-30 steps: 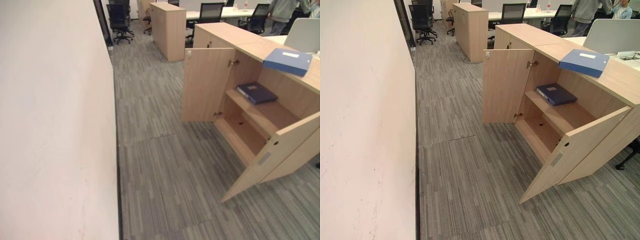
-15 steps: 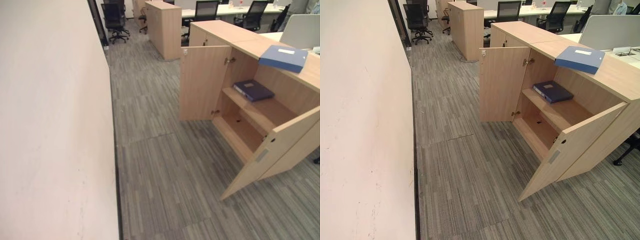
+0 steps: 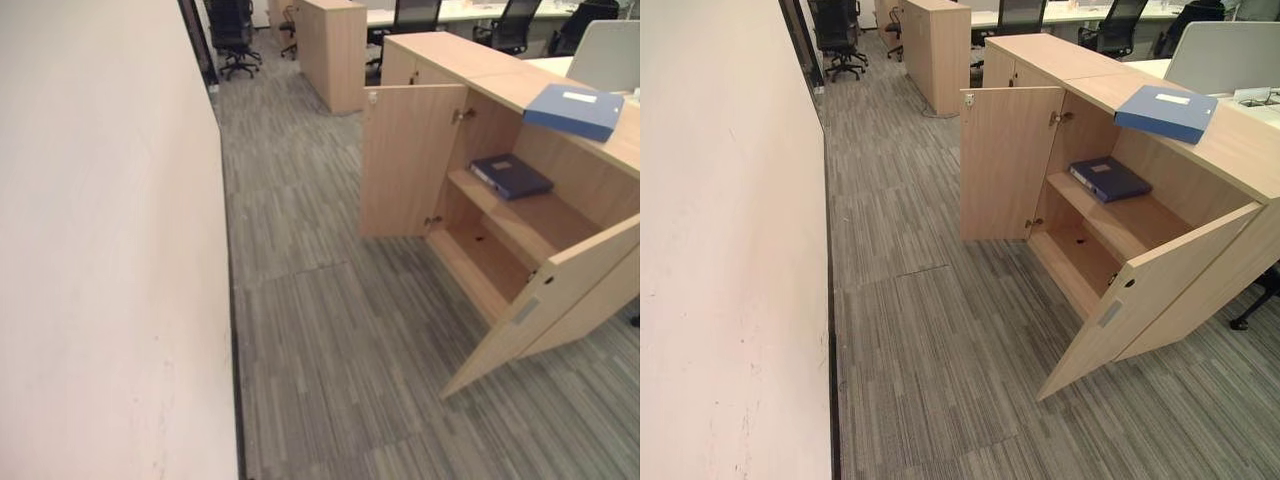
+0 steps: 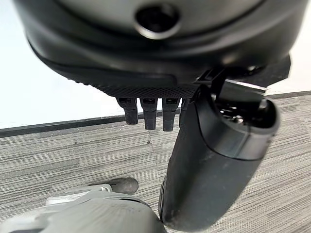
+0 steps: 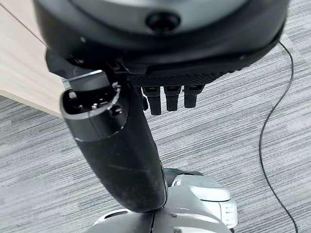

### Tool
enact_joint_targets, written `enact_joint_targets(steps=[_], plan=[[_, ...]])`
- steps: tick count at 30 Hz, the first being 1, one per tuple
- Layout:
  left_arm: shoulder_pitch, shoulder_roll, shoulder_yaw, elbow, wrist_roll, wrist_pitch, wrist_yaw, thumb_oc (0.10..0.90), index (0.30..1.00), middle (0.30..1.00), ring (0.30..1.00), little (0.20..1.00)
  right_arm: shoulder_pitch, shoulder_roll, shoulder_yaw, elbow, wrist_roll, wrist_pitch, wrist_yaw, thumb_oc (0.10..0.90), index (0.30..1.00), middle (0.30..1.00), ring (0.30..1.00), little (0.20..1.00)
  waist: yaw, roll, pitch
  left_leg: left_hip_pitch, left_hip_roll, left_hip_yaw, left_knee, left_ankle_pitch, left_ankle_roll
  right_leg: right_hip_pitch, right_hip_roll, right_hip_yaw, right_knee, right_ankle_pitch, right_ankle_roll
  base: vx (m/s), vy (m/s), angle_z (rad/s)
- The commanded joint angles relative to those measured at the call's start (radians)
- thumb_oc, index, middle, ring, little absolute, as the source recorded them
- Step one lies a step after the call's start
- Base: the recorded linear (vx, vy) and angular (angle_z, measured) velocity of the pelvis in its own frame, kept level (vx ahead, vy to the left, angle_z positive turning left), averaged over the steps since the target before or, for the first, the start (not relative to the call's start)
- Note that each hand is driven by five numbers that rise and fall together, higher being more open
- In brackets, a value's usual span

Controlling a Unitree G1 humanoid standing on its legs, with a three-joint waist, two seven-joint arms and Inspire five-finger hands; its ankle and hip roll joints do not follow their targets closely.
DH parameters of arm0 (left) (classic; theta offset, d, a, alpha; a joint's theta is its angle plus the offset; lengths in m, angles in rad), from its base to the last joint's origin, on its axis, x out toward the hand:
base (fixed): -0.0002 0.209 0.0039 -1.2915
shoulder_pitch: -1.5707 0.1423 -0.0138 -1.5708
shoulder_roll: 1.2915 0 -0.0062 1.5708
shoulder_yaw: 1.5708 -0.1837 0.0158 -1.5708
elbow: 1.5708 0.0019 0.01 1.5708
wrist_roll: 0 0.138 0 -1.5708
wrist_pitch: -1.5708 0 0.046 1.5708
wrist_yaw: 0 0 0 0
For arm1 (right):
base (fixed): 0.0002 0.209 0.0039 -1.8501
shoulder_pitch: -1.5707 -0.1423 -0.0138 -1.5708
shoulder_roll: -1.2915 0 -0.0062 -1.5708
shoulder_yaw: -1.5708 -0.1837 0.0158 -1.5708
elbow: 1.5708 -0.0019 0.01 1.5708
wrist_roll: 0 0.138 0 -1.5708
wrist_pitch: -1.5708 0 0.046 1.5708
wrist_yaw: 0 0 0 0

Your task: Put the empty folder in the office cabinet

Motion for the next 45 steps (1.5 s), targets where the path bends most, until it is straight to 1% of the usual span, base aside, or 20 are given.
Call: enact_joint_targets(steps=[1, 3, 4, 8, 9, 14, 17, 20, 22, 25, 27, 29, 33, 35, 36, 39, 40, 41, 44, 45], plan=[[-0.037, -0.018, -0.004, 0.054, 0.010, 0.009, 0.007, 0.800, 0.900, 0.900, 0.900, 0.900, -0.061, -0.040, 0.036, 0.027, -0.022, 0.007, -0.025, 0.800, 0.900, 0.900, 0.900, 0.900, 0.004, -0.010, 0.004, 0.012, 0.057, 0.045, -0.008, -0.055, -0.056, -0.083, -0.027, -0.028, 0.064, 0.008, 0.050, 0.02, -0.087, 0.06], [-0.040, -0.015, -0.007, 0.048, 0.004, 0.009, 0.008, 0.800, 0.900, 0.900, 0.900, 0.900, -0.066, -0.041, 0.039, 0.028, -0.020, 0.007, -0.023, 0.800, 0.900, 0.900, 0.900, 0.900, 0.005, -0.011, 0.010, 0.010, 0.063, 0.044, -0.003, -0.053, -0.057, -0.090, -0.025, -0.025, 0.077, 0.000, 0.045, 0.03, -0.100, 0.02], [-0.050, -0.011, -0.007, 0.047, -0.004, 0.010, 0.009, 0.800, 0.900, 0.900, 0.900, 0.900, -0.076, -0.043, 0.042, 0.033, -0.022, 0.007, -0.026, 0.800, 0.900, 0.900, 0.900, 0.900, 0.011, -0.020, 0.026, -0.024, 0.077, 0.041, 0.084, -0.078, -0.058, -0.103, -0.022, -0.022, 0.111, -0.019, 0.030, 0.05, -0.158, 0.02], [-0.060, -0.005, -0.004, 0.042, -0.022, 0.011, 0.012, 0.800, 0.900, 0.900, 0.900, 0.900, -0.080, -0.047, 0.047, 0.026, -0.015, 0.004, -0.027, 0.800, 0.900, 0.900, 0.900, 0.900, 0.018, -0.040, 0.042, -0.081, 0.098, 0.043, 0.229, -0.113, -0.059, -0.102, -0.015, -0.022, 0.137, -0.043, 0.008, 0.06, -0.158, 0.04], [-0.063, -0.003, -0.005, 0.035, -0.028, 0.012, 0.011, 0.800, 0.900, 0.900, 0.900, 0.900, -0.080, -0.050, 0.050, 0.017, -0.015, 0.003, -0.027, 0.800, 0.900, 0.900, 0.900, 0.900, 0.024, -0.051, 0.052, -0.137, 0.115, 0.048, 0.352, -0.102, -0.057, -0.089, -0.011, -0.022, 0.142, -0.053, -0.006, 0.07, -0.145, 0.05], [-0.070, 0.002, -0.007, 0.021, -0.044, 0.006, 0.022, 0.800, 0.900, 0.900, 0.900, 0.900, -0.091, -0.066, 0.059, 0.010, -0.023, 0.005, -0.032, 0.800, 0.900, 0.900, 0.900, 0.900, 0.041, -0.057, 0.084, -0.276, 0.134, 0.022, 0.501, -0.041, -0.039, -0.069, -0.002, -0.030, 0.141, -0.064, -0.022, 0.02, -0.095, 0.03], [-0.052, 0.007, 0.006, 0.028, -0.046, 0.006, 0.020, 0.800, 0.900, 0.900, 0.900, 0.900, -0.089, -0.077, 0.065, 0.012, -0.043, 0.008, -0.029, 0.800, 0.900, 0.900, 0.900, 0.900, 0.073, -0.063, 0.083, -0.348, 0.114, -0.006, 0.408, -0.011, -0.053, -0.035, -0.004, -0.020, 0.120, -0.075, -0.008, 0.15, -0.006, 0.03], [-0.035, 0.005, 0.023, 0.045, -0.049, 0.005, 0.021, 0.800, 0.900, 0.900, 0.900, 0.900, -0.082, -0.081, 0.069, 0.012, -0.054, 0.010, -0.023, 0.800, 0.900, 0.900, 0.900, 0.900, 0.096, -0.039, 0.080, -0.354, 0.128, -0.027, 0.235, 0.113, -0.093, 0.011, 0.007, -0.007, 0.103, -0.092, -0.003, 0.21, 0.073, -0.14], [-0.027, 0.000, 0.031, 0.053, -0.049, 0.005, 0.016, 0.800, 0.900, 0.900, 0.900, 0.900, -0.077, -0.080, 0.066, 0.014, -0.045, 0.011, -0.007, 0.800, 0.900, 0.900, 0.900, 0.900, 0.108, -0.021, 0.082, -0.359, 0.137, -0.019, 0.125, 0.158, -0.109, 0.049, 0.011, 0.006, 0.094, -0.108, 0.000, 0.24, 0.099, -0.39], [-0.013, -0.006, 0.042, 0.060, -0.044, 0.008, 0.005, 0.800, 0.900, 0.900, 0.900, 0.900, -0.072, -0.082, 0.064, 0.027, -0.050, 0.014, 0.020, 0.800, 0.900, 0.900, 0.900, 0.900, 0.125, 0.000, 0.070, -0.360, 0.143, 0.004, 0.028, 0.187, -0.131, 0.109, 0.007, 0.028, 0.073, -0.132, 0.009, 0.24, 0.116, -0.28], [-0.013, -0.005, 0.042, 0.060, -0.044, 0.008, 0.005, 0.800, 0.900, 0.900, 0.900, 0.900, -0.071, -0.082, 0.064, 0.027, -0.050, 0.014, 0.020, 0.800, 0.900, 0.900, 0.900, 0.900, 0.126, -0.001, 0.071, -0.357, 0.142, 0.006, 0.026, 0.188, -0.131, 0.111, 0.006, 0.029, 0.073, -0.132, 0.009, 0.11, 0.061, -0.31], [0.012, -0.008, 0.052, 0.072, -0.025, 0.009, -0.004, 0.800, 0.900, 0.900, 0.900, 0.900, -0.059, -0.078, 0.068, 0.047, -0.079, 0.022, 0.048, 0.800, 0.900, 0.900, 0.900, 0.900, 0.141, 0.019, 0.028, -0.324, 0.152, 0.009, -0.002, 0.216, -0.137, 0.160, -0.010, 0.051, 0.046, -0.146, 0.026, 0.39, 0.249, -0.48], [0.020, 0.003, 0.058, 0.082, -0.001, 0.008, -0.011, 0.800, 0.900, 0.900, 0.900, 0.900, -0.043, -0.063, 0.058, 0.079, -0.096, 0.034, 0.066, 0.800, 0.900, 0.900, 0.900, 0.900, 0.151, 0.002, -0.015, -0.296, 0.134, 0.054, 0.018, 0.204, -0.123, 0.188, -0.077, 0.029, 0.048, -0.152, 0.060, 0.33, 0.252, -0.36], [0.021, 0.011, 0.063, 0.084, 0.001, 0.009, -0.013, 0.800, 0.900, 0.900, 0.900, 0.900, -0.037, -0.055, 0.053, 0.082, -0.093, 0.034, 0.071, 0.800, 0.900, 0.900, 0.900, 0.900, 0.154, -0.012, -0.031, -0.290, 0.108, 0.062, 0.035, 0.174, -0.102, 0.178, -0.118, 0.020, 0.084, -0.136, 0.088, 0.31, 0.281, 0.20], [0.018, 0.018, 0.064, 0.082, 0.011, 0.010, -0.018, 0.800, 0.900, 0.900, 0.900, 0.900, -0.039, -0.050, 0.049, 0.085, -0.093, 0.036, 0.077, 0.800, 0.900, 0.900, 0.900, 0.900, 0.162, -0.026, -0.042, -0.287, 0.073, 0.070, 0.058, 0.135, -0.071, 0.166, -0.157, 0.013, 0.137, -0.092, 0.115, 0.32, 0.319, 0.13], [0.017, 0.026, 0.062, 0.083, 0.021, 0.017, -0.022, 0.800, 0.900, 0.900, 0.900, 0.900, -0.051, -0.050, 0.050, 0.081, -0.099, 0.040, 0.086, 0.800, 0.900, 0.900, 0.900, 0.900, 0.171, -0.035, -0.047, -0.260, 0.011, 0.077, 0.075, 0.083, -0.023, 0.102, -0.226, 0.001, 0.290, 0.026, 0.144, 0.23, 0.269, 0.05], [0.017, 0.025, 0.062, 0.083, 0.021, 0.017, -0.022, 0.800, 0.900, 0.900, 0.900, 0.900, -0.051, -0.050, 0.050, 0.081, -0.099, 0.040, 0.086, 0.800, 0.900, 0.900, 0.900, 0.900, 0.172, -0.033, -0.050, -0.263, 0.014, 0.077, 0.076, 0.083, -0.024, 0.099, -0.223, 0.003, 0.289, 0.029, 0.143, 0.19, 0.318, 0.05], [0.017, 0.030, 0.058, 0.084, 0.028, 0.023, -0.030, 0.800, 0.900, 0.900, 0.900, 0.900, -0.070, -0.054, 0.064, 0.065, -0.109, 0.039, 0.090, 0.800, 0.900, 0.900, 0.900, 0.900, 0.175, -0.028, -0.044, -0.233, -0.028, 0.081, 0.067, 0.057, 0.011, 0.043, -0.270, -0.012, 0.442, 0.151, 0.144, 0.18, 0.315, 0.05], [0.024, 0.042, 0.050, 0.081, 0.045, 0.032, -0.035, 0.800, 0.900, 0.900, 0.900, 0.900, -0.091, -0.056, 0.085, 0.032, -0.118, 0.034, 0.086, 0.800, 0.900, 0.900, 0.900, 0.900, 0.166, -0.007, -0.022, -0.140, -0.059, 0.071, 0.028, 0.018, 0.045, -0.046, -0.328, -0.083, 0.631, 0.195, 0.119, 0.19, 0.294, 0.08], [0.024, 0.042, 0.050, 0.081, 0.045, 0.032, -0.035, 0.800, 0.900, 0.900, 0.900, 0.900, -0.091, -0.056, 0.085, 0.032, -0.118, 0.034, 0.086, 0.800, 0.900, 0.900, 0.900, 0.900, 0.166, -0.008, -0.022, -0.139, -0.060, 0.071, 0.027, 0.018, 0.045, -0.046, -0.329, -0.083, 0.632, 0.194, 0.120, 0.14, 0.151, 0.05]])
